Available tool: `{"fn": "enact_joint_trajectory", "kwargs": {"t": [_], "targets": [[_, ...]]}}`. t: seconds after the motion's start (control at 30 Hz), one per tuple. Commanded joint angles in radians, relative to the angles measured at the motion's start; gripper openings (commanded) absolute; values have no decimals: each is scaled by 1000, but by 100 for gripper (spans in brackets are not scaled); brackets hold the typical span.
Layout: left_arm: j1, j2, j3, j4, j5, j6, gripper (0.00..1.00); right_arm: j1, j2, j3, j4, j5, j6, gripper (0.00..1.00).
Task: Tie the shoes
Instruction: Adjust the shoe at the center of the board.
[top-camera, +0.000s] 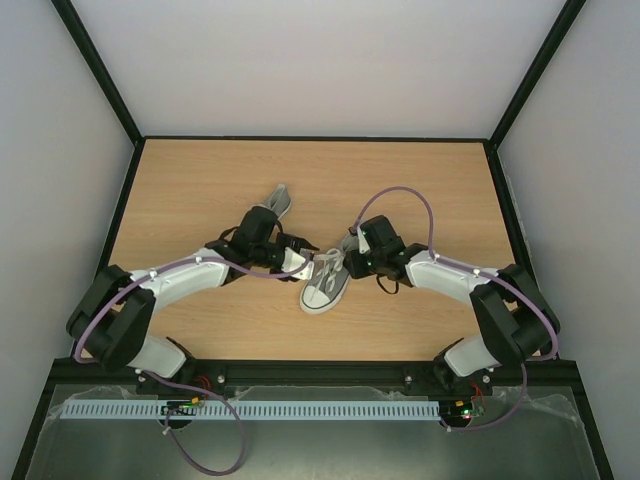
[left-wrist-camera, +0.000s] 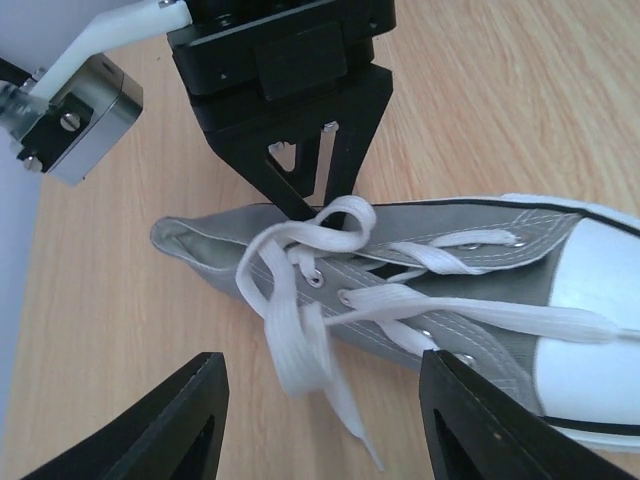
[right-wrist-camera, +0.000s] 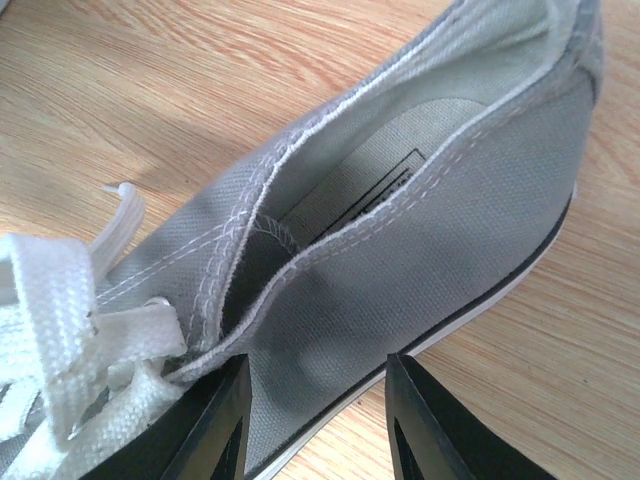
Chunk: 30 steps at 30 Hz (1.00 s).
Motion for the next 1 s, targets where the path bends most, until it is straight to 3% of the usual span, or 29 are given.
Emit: {"fn": "enact_joint_trajectory", "kwargs": {"t": [0.0,0.37,0.8,0.97], "targets": [[-5,47,53,40,-3,150,56,-13,-1,33,-5,-30,-42,39],[-6,70,78,-43,-12,217,51,-21,69,87,4,-69,-94,39],[-55,52,87,-47,-17,254,54,-21,68,109,-17,-100,-115,39],[-55,63,75,-43,-54,279,48,-21,52,111,-38,-94,-111,39]]}}
